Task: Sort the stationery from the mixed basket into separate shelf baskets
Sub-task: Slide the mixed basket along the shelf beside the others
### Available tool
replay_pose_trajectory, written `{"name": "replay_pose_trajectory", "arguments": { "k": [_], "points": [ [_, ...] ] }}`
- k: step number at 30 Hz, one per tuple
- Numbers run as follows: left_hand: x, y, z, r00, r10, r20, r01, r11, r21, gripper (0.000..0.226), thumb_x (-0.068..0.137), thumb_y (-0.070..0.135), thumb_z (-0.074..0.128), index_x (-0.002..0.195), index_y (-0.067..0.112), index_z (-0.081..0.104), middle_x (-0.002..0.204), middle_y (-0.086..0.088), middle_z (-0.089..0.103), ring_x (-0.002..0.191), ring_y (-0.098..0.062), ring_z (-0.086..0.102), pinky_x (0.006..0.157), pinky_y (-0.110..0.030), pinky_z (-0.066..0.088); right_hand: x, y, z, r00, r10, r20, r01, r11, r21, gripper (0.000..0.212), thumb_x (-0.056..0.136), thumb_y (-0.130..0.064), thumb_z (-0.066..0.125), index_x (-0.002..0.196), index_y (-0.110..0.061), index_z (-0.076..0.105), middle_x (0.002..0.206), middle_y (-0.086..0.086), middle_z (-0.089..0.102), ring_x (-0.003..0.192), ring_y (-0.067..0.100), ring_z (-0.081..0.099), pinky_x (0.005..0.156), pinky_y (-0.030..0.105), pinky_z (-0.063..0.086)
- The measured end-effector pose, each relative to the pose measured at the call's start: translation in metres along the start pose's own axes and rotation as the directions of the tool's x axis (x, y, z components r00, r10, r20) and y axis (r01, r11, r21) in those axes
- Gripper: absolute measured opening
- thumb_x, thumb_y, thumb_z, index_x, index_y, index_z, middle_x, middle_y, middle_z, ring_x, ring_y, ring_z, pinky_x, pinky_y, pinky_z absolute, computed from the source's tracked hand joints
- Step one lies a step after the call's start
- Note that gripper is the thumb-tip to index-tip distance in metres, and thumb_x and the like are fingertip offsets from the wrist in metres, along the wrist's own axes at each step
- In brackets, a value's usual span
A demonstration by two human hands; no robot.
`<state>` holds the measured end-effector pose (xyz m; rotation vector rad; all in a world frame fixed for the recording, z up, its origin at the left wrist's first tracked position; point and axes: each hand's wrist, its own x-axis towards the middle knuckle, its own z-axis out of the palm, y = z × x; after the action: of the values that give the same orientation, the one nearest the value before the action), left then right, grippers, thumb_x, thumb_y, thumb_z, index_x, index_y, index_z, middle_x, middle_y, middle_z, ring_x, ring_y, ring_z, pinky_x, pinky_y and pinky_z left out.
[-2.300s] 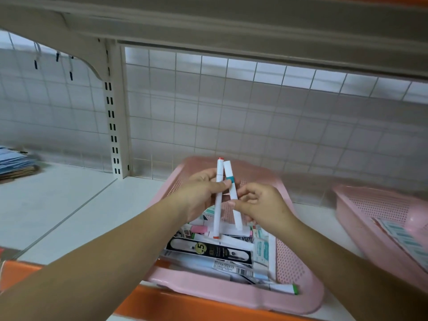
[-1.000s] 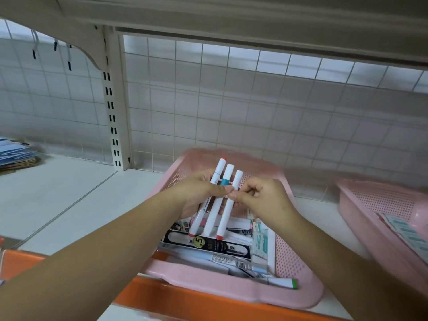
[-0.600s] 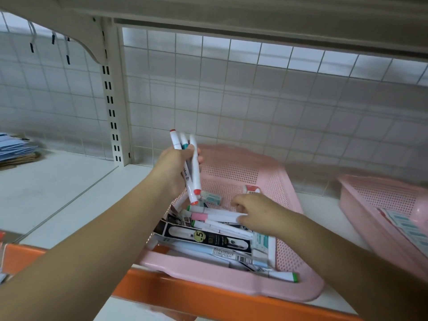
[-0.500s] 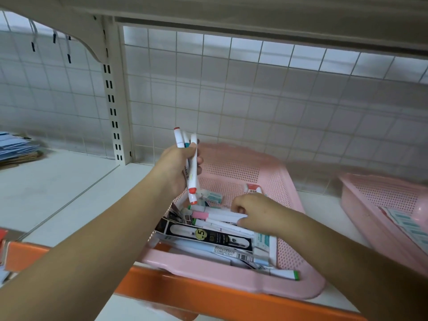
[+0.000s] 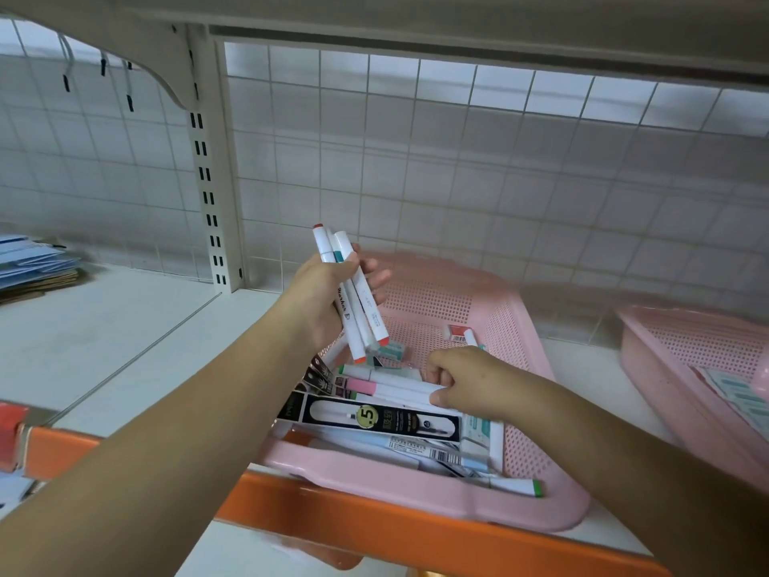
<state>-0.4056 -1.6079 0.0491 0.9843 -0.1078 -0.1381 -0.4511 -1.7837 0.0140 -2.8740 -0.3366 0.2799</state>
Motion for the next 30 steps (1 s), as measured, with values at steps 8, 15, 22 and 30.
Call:
{"name": "replay_pose_trajectory", "arguments": {
  "k": [8,15,22,30],
  "points": [
    [0.002,-0.005,0.000,0.994,0.005,-0.110,-0.002,1.000,0.026,0.011,0.096,0.008,0.047,0.086,0.006,0.050,0.067,-0.006,0.053,0.056,-0.016,0.056,0.054,-0.028,0.055,-0.005,-0.007,-0.011,0.893,0.042,-0.448,0.089,0.960,0.267,0.016,0.095,-0.019,0.052,0.106,-0.013,0.061,0.080,-0.008,0.055,0.063,0.009,0.054,0.054,0.019,0.045],
    [-0.005,-0.011,0.008,0.996,-0.043,0.077,0.029,0.984,0.178,0.019,0.095,0.005,0.046,0.113,0.001,0.052,0.107,-0.019,0.065,0.100,-0.033,0.064,0.070,-0.037,0.059,-0.011,-0.015,-0.012,0.898,-0.090,-0.430,0.210,0.948,0.239,0.024,0.094,-0.021,0.052,0.116,-0.014,0.061,0.097,0.002,0.070,0.084,0.021,0.066,0.080,0.037,0.052],
    [-0.003,0.000,0.001,0.985,0.014,-0.169,-0.002,0.997,0.074,0.013,0.092,0.005,0.052,0.104,0.004,0.052,0.076,-0.010,0.063,0.060,-0.018,0.065,0.055,-0.031,0.058,-0.009,-0.011,-0.007,0.922,-0.209,-0.326,0.160,0.972,-0.171,0.027,0.100,-0.024,0.034,0.117,-0.014,0.053,0.096,0.006,0.065,0.086,0.023,0.060,0.077,0.037,0.050],
    [0.003,-0.006,-0.003,0.994,0.025,-0.103,-0.006,0.985,0.173,0.026,0.094,0.001,0.047,0.119,0.005,0.048,0.083,-0.006,0.068,0.066,-0.015,0.070,0.056,-0.030,0.055,0.006,-0.002,0.007,0.998,-0.021,0.052,0.036,0.954,-0.296,0.019,0.092,-0.009,0.048,0.110,-0.008,0.053,0.110,0.009,0.058,0.100,0.024,0.054,0.078,0.034,0.043]
  ]
}}
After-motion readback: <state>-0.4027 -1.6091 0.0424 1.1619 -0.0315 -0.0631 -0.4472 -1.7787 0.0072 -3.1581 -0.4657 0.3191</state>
